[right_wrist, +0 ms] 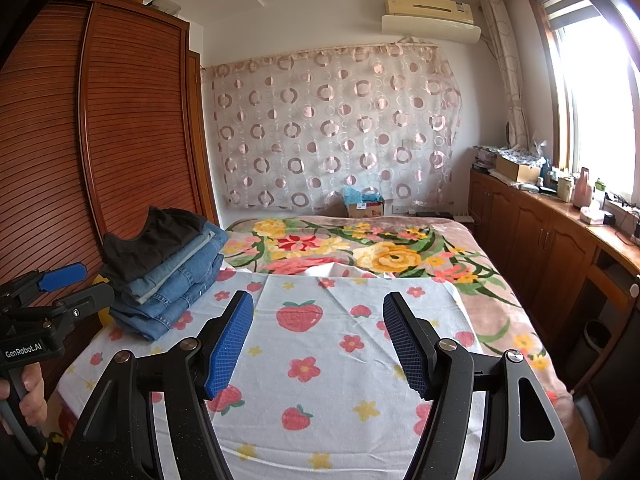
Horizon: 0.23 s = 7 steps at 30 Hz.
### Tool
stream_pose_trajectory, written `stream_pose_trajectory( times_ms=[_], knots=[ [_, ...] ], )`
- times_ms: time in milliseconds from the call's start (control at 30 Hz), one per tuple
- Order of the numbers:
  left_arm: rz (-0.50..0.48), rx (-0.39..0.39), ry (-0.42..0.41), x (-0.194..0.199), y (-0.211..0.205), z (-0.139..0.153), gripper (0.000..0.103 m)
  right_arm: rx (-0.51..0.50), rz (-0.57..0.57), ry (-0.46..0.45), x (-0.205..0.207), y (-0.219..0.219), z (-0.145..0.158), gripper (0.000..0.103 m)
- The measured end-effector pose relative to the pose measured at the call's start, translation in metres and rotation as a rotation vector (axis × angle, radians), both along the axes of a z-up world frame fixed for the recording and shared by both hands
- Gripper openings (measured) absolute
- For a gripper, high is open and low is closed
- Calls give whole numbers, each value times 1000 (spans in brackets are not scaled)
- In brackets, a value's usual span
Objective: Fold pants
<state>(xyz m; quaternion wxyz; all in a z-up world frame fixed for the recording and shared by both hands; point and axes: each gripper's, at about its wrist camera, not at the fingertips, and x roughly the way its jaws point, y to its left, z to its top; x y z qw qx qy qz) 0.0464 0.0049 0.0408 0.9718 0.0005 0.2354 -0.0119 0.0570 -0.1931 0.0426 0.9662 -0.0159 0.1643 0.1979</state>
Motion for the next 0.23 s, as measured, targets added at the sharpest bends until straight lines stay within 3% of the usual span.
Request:
stream_pose_trajectory(
  times_ms=[233],
  knots=[
    [2, 1, 0, 0, 0, -1, 80, 3, 0, -3, -2, 1, 0, 69]
  ],
)
